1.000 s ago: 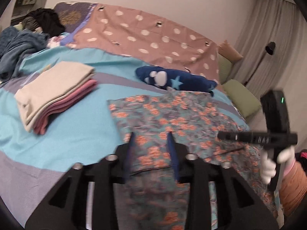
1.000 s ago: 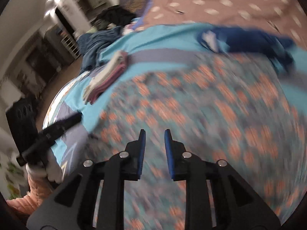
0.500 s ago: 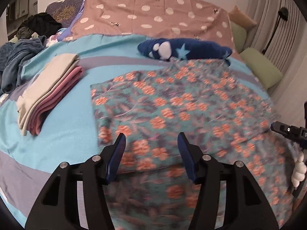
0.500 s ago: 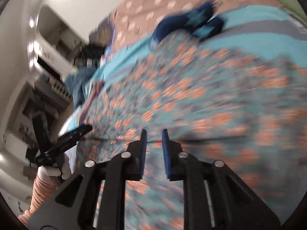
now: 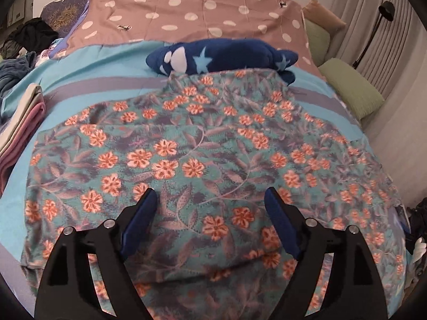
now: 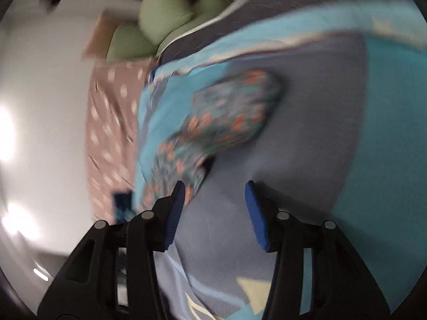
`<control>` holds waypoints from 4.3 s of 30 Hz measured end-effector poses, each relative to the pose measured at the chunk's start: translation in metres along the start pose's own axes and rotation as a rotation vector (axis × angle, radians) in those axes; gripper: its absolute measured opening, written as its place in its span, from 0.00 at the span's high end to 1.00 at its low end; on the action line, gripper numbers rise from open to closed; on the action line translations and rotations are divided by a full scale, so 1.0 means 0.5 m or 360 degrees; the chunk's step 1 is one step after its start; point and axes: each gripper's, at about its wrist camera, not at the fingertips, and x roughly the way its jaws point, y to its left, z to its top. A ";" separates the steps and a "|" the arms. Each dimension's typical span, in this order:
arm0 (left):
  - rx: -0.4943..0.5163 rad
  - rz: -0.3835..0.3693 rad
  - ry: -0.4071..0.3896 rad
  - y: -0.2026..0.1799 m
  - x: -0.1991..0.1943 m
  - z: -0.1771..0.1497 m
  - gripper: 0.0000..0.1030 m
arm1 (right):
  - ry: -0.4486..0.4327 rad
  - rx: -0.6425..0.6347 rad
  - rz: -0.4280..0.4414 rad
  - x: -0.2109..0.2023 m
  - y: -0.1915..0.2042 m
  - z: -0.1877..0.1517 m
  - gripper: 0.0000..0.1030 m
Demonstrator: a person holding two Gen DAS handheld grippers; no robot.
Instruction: Fold small clothes
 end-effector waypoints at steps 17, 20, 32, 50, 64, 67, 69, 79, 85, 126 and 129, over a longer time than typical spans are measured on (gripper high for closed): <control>0.0188 0.0102 0.0046 -0.036 0.026 -0.011 0.04 | -0.0031 0.0340 -0.0078 0.041 0.026 0.003 0.49; 0.0191 0.0099 0.0043 -0.038 0.026 -0.012 0.03 | -0.0038 0.0247 -0.0089 0.057 0.042 0.014 0.37; 0.0102 -0.0016 -0.0013 -0.017 0.013 -0.011 0.04 | -0.0115 -0.0133 0.0146 0.154 0.226 -0.007 0.94; -0.0317 -0.0600 -0.0102 0.081 -0.011 -0.013 0.40 | 0.0919 -0.2068 0.0099 0.384 0.426 -0.726 0.73; -0.0479 -0.0855 0.0074 0.081 -0.026 -0.012 0.36 | 0.0827 -0.2530 0.0123 0.365 0.448 -0.811 0.57; -0.0495 -0.0878 0.0095 0.087 -0.025 -0.016 0.31 | 0.0933 -0.2607 0.0177 0.364 0.446 -0.842 0.57; -0.0499 -0.0877 0.0097 0.088 -0.020 -0.018 0.31 | 0.0940 -0.2740 0.0196 0.348 0.430 -0.867 0.57; -0.0364 -0.0864 0.0134 0.045 0.021 -0.026 0.98 | 0.0859 -0.2702 0.0152 0.313 0.414 -0.834 0.60; -0.0202 -0.0927 -0.0127 -0.001 -0.106 0.054 0.98 | 0.0587 -0.2487 0.0070 0.239 0.431 -0.690 0.52; -0.0235 -0.0213 -0.0008 0.257 -0.115 0.009 0.59 | 0.0245 -0.2220 -0.0640 0.273 0.336 -0.493 0.19; -0.0335 -0.0309 0.0016 0.268 -0.090 0.043 0.70 | 0.0227 -0.2238 -0.0650 0.276 0.336 -0.499 0.19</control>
